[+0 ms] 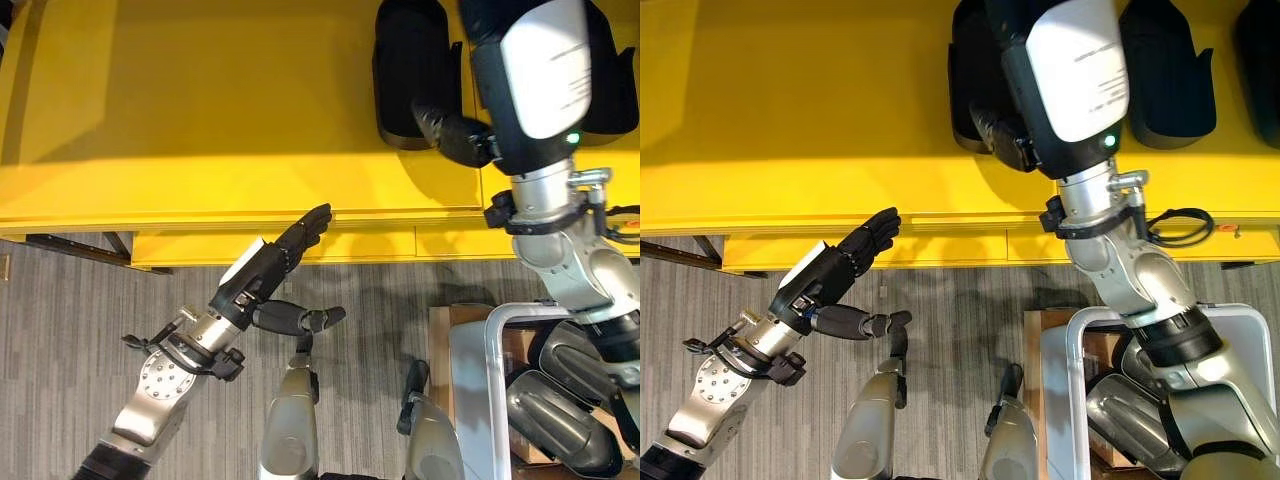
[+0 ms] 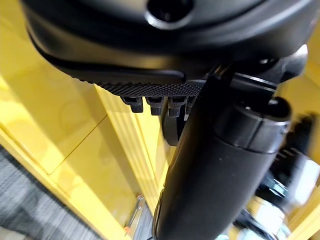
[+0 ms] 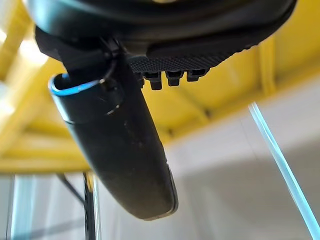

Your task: Move parts from the plastic box to the shelf.

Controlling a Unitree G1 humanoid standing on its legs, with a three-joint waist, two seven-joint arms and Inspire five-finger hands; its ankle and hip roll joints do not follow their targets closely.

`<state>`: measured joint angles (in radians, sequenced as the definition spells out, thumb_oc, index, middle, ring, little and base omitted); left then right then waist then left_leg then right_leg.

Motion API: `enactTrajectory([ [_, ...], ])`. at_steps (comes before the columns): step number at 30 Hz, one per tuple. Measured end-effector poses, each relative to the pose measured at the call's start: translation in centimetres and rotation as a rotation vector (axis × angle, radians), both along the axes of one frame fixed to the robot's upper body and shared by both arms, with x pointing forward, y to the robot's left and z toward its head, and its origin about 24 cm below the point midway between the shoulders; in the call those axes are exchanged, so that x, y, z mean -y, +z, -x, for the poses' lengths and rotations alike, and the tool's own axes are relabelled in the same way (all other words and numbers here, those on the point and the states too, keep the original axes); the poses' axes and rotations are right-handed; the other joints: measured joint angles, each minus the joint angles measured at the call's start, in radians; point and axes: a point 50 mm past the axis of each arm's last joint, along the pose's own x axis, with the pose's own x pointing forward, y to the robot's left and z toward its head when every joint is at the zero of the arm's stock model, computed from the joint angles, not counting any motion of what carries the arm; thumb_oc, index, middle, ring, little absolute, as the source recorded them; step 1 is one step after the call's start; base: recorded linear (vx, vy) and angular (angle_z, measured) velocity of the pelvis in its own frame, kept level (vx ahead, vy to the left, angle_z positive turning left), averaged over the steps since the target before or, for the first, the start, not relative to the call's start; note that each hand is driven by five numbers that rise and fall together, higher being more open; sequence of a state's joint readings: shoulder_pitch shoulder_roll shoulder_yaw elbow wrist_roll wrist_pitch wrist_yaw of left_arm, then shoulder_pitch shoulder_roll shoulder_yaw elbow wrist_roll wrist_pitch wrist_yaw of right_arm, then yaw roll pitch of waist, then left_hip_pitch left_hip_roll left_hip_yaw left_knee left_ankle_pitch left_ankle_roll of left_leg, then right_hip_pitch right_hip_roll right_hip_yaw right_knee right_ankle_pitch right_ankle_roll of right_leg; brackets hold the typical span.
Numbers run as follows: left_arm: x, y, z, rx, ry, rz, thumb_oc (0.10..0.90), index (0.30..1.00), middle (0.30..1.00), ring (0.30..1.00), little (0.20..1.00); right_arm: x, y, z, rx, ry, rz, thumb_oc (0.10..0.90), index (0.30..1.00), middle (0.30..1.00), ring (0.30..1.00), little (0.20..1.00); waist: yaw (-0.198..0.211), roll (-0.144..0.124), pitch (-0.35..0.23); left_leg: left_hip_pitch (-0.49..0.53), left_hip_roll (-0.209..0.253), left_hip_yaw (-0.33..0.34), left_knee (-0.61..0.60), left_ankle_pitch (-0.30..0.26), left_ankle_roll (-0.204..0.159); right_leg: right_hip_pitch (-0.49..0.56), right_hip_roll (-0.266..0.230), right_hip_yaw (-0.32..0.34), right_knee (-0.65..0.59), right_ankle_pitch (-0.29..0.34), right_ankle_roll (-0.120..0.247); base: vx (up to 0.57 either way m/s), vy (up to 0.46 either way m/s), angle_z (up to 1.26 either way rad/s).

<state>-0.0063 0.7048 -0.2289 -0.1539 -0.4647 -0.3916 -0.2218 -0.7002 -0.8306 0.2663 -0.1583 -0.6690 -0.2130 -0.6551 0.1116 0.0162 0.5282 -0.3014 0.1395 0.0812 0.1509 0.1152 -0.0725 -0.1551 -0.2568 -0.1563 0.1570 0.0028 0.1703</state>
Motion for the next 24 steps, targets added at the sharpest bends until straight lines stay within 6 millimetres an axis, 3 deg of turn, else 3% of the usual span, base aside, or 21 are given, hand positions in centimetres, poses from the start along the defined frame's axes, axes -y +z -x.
enactTrajectory([
  [8, 0.0, -0.3, 1.1, -0.005, 0.031, 0.053, 0.900, 1.000, 1.000, 1.000, 1.000, 2.9, -2.5, 2.1, 0.002, -0.122, -0.064, 0.900, 1.000, 1.000, 1.000, 1.000, -0.040, 0.010, -0.003, 0.062, 0.000, 0.024, -0.070, 0.018, 0.001, 0.031, 0.001, 0.010, -0.030, 0.008, 0.008, 0.03, 0.091, -0.05],
  [11, -0.1, -0.1, 1.1, 0.010, 0.066, 0.098, 0.900, 1.000, 1.000, 1.000, 1.000, 6.2, -4.8, 2.5, -0.145, -0.197, -0.266, 0.900, 1.000, 1.000, 1.000, 1.000, -0.055, 0.009, -0.005, 0.090, 0.000, 0.038, -0.069, 0.010, -0.002, 0.042, 0.002, 0.025, -0.031, 0.009, 0.007, -0.01, 0.230, -0.18],
  [13, -0.7, -0.3, 1.6, 0.014, 0.089, 0.101, 0.900, 1.000, 1.000, 1.000, 1.000, 8.8, -7.5, 2.6, -0.309, -0.268, -0.434, 0.900, 1.000, 1.000, 1.000, 1.000, -0.066, 0.003, -0.006, 0.118, -0.008, 0.065, -0.039, -0.028, 0.000, 0.042, -0.002, 0.085, -0.033, 0.011, 0.005, -0.10, 0.340, -0.77],
  [14, -1.2, -0.5, 1.9, 0.016, 0.117, 0.110, 0.900, 1.000, 1.000, 1.000, 1.000, 9.9, -9.4, 2.7, -0.406, -0.287, -0.517, 0.900, 1.000, 1.000, 1.000, 1.000, -0.070, -0.022, -0.004, 0.120, -0.047, 0.001, 0.011, -0.087, 0.068, 0.023, -0.004, 0.156, -0.020, 0.023, 0.010, -0.11, 0.372, -1.25],
  [15, -1.4, -0.6, 2.1, 0.010, 0.132, 0.119, 0.900, 1.000, 1.000, 1.000, 1.000, 10.4, -10.4, 2.6, -0.460, -0.297, -0.559, 0.900, 1.000, 1.000, 1.000, 1.000, -0.065, -0.036, -0.003, 0.128, -0.080, -0.064, 0.024, -0.120, 0.108, 0.015, -0.005, 0.200, -0.008, 0.034, 0.004, -0.06, 0.248, -1.57],
  [16, -1.3, -0.7, 2.1, 0.002, 0.132, 0.147, 0.900, 1.000, 1.000, 1.000, 1.000, 11.5, -12.2, 3.4, -0.560, -0.330, -0.599, 0.900, 1.000, 1.000, 1.000, 1.000, -0.082, -0.055, 0.001, 0.153, -0.103, -0.094, 0.044, -0.177, 0.087, 0.008, 0.000, 0.265, -0.007, 0.051, -0.004, -0.04, 0.158, -1.35],
  [17, -1.3, -0.6, 2.1, 0.009, 0.133, 0.162, 0.900, 1.000, 1.000, 1.000, 1.000, 12.0, -13.0, 3.8, -0.603, -0.349, -0.609, 0.900, 1.000, 1.000, 1.000, 1.000, -0.087, -0.052, -0.008, 0.150, -0.113, -0.101, 0.063, -0.188, 0.070, 0.009, -0.001, 0.290, -0.009, 0.052, -0.001, -0.08, 0.189, -1.12],
  [18, -1.2, -0.5, 2.0, 0.017, 0.132, 0.168, 0.900, 1.000, 1.000, 1.000, 1.000, 12.3, -13.7, 4.3, -0.635, -0.363, -0.620, 0.900, 1.000, 1.000, 1.000, 1.000, -0.103, -0.068, -0.011, 0.151, -0.115, -0.088, 0.098, -0.207, 0.047, 0.007, 0.000, 0.302, -0.019, 0.049, -0.006, -0.15, 0.182, -1.14],
  [19, -1.0, 0.0, 1.6, 0.045, 0.136, 0.177, 0.900, 1.000, 1.000, 1.000, 1.000, 12.7, -15.2, 5.3, -0.699, -0.383, -0.639, 0.900, 1.000, 1.000, 1.000, 1.000, -0.142, -0.114, -0.006, 0.129, -0.128, -0.067, 0.204, -0.280, 0.050, -0.006, 0.007, 0.338, -0.031, 0.081, 0.019, -0.18, 0.193, -1.98],
  [20, -1.2, 0.3, 1.4, 0.069, 0.182, 0.188, 0.900, 1.000, 1.000, 1.000, 1.000, 12.2, -15.5, 4.9, -0.718, -0.336, -0.665, 0.900, 1.000, 1.000, 1.000, 1.000, -0.117, -0.127, -0.016, 0.110, -0.150, -0.091, 0.246, -0.322, 0.117, -0.068, 0.038, 0.335, -0.039, 0.174, 0.010, -0.21, 0.108, -2.47],
  [21, -1.4, 0.4, 1.3, 0.077, 0.202, 0.173, 0.900, 1.000, 1.000, 1.000, 1.000, 11.8, -15.8, 4.9, -0.732, -0.311, -0.676, 0.900, 1.000, 1.000, 1.000, 1.000, -0.113, -0.147, -0.026, 0.112, -0.144, -0.069, 0.254, -0.331, 0.103, -0.083, 0.059, 0.335, -0.065, 0.221, 0.006, -0.22, 0.016, -2.75],
  [22, -1.6, 0.2, 1.0, 0.083, 0.246, 0.146, 0.900, 1.000, 1.000, 1.000, 1.000, 11.3, -15.8, 4.9, -0.735, -0.266, -0.661, 0.900, 1.000, 1.000, 1.000, 1.000, -0.140, -0.174, -0.036, 0.094, -0.144, -0.023, 0.325, -0.375, 0.125, -0.093, 0.077, 0.247, -0.116, 0.301, -0.032, -0.23, -0.043, -2.61],
  [23, -2.0, -0.2, 0.7, 0.077, 0.296, 0.131, 0.900, 1.000, 1.000, 1.000, 1.000, 10.8, -16.0, 5.0, -0.742, -0.233, -0.647, 0.900, 1.000, 1.000, 1.000, 1.000, -0.162, -0.204, -0.054, 0.092, -0.119, 0.048, 0.362, -0.400, 0.125, -0.107, 0.083, 0.195, -0.139, 0.276, 0.004, -0.21, -0.062, -2.04],
  [24, -2.0, -0.4, 0.5, 0.076, 0.315, 0.126, 0.900, 1.000, 1.000, 1.000, 1.000, 10.8, -16.2, 5.2, -0.748, -0.230, -0.642, 0.900, 1.000, 1.000, 1.000, 1.000, -0.188, -0.201, -0.057, 0.087, -0.106, 0.059, 0.377, -0.408, 0.131, -0.100, 0.079, 0.197, -0.148, 0.230, -0.009, -0.19, -0.161, -1.41],
])
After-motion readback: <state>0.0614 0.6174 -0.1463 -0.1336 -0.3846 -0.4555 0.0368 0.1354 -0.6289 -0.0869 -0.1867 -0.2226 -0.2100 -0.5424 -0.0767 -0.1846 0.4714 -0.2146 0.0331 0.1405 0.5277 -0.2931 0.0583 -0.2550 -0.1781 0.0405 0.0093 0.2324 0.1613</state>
